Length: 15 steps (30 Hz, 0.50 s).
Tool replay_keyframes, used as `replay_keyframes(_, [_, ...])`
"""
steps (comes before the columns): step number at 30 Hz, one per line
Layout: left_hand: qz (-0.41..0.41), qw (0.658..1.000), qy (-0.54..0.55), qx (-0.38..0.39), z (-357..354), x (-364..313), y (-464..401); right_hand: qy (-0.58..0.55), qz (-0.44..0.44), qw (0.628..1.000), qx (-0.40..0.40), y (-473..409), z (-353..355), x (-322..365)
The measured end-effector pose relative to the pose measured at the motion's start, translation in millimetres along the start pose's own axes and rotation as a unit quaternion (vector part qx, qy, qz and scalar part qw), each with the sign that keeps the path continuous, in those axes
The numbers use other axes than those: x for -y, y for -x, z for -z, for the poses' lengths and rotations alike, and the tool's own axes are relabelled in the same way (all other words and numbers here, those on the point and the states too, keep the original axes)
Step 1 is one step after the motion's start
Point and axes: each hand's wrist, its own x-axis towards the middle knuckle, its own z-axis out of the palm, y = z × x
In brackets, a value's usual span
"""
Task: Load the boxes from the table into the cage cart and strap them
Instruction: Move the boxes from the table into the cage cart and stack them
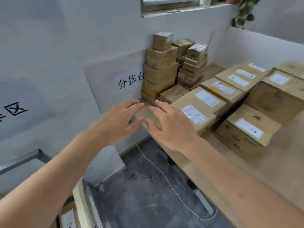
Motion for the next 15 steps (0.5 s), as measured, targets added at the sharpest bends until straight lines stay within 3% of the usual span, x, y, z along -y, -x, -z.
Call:
replay_keyframes(6, [-0.105, 0.994, 0.016, 0.005, -20.3, -72.6, -68.7, 0.02, -0.088, 0.995, -0.031, 36.8, 35.7, -78.1])
replay_keyframes(15, [-0.174, 0.984, 0.007, 0.034, -79.0, -209.9, -153.9, 0.015, -0.178, 0.983, -0.05, 108.8, 65.3, -212.9])
